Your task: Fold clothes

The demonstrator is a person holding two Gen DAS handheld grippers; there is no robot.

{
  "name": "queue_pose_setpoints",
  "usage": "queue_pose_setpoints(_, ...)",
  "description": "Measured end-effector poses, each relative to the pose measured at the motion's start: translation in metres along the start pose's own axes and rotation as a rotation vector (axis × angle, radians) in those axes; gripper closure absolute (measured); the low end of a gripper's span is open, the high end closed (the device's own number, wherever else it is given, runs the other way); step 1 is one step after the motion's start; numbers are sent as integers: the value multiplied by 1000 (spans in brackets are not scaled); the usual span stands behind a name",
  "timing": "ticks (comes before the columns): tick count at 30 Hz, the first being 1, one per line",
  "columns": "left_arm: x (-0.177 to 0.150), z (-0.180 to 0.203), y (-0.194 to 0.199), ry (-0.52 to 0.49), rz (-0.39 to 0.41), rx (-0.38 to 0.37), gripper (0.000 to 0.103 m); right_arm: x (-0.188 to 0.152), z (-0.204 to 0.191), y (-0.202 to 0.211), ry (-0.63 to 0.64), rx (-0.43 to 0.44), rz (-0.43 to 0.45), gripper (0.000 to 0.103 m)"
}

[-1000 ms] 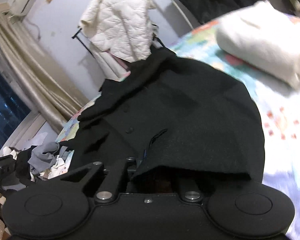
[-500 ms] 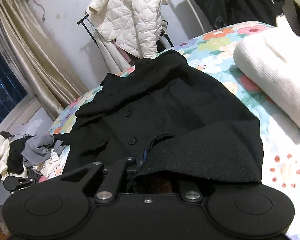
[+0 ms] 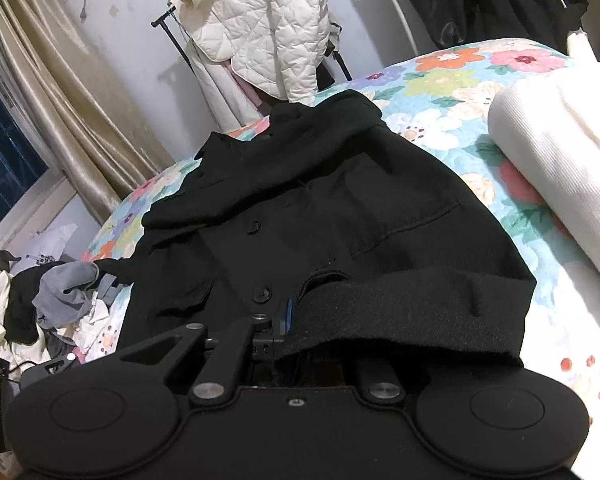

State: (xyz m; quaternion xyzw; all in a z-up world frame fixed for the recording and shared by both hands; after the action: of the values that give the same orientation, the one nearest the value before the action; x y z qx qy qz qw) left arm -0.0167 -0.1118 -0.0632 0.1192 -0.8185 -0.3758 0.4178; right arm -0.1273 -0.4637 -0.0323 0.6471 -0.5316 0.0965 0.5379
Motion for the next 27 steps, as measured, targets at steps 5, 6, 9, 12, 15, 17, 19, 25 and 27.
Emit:
queue_pose_setpoints(5, -10, -15, 16, -94, -71, 16, 7, 1, -1, -3, -3, -5, -11, 94)
queue_pose_setpoints(6, -13, -16, 17, -101, -88, 12, 7, 1, 0, -3, -8, -2, -9, 94)
queue_pose_setpoints(9, -21, -6, 17, -166, -112, -48, 7, 1, 3, -3, -25, 6, -5, 94)
queue_pose_setpoints(12, -18, 4, 20, -209, -65, -72, 7, 2, 5, -2, -33, 9, -8, 94)
queue_pose_setpoints(15, -9, 18, 1, -266, -70, -10, 3, 3, 6, -4, -36, 13, -10, 94)
queue_pose_setpoints(17, -1, 22, -11, -277, -42, 16, 0, 4, 6, -5, -45, 12, -7, 94)
queue_pose_setpoints(19, 8, 6, -17, -161, -50, -9, 12, 6, 6, -6, -44, 8, -10, 94)
queue_pose_setpoints(25, 10, -54, -23, 169, -46, 62, 93, 21, 1, -10, 12, 2, -15, 94)
queue_pose_setpoints(27, 14, -67, -18, 212, 6, 110, 94, 33, -3, -14, 32, -4, -14, 94)
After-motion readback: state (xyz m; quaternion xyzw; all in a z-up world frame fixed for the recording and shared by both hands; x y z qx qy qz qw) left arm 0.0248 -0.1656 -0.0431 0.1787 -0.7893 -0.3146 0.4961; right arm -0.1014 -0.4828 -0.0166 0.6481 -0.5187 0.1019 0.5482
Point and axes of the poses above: each gripper's, at about its wrist camera, not at the fingertips, and y roughly against the way its jaws point, z to its right, x to its top, the point moved 2 cm from there along -y, roughly the way its jaws point, and after that the axes turned 5 degrees about z, right-handed, at the moved point
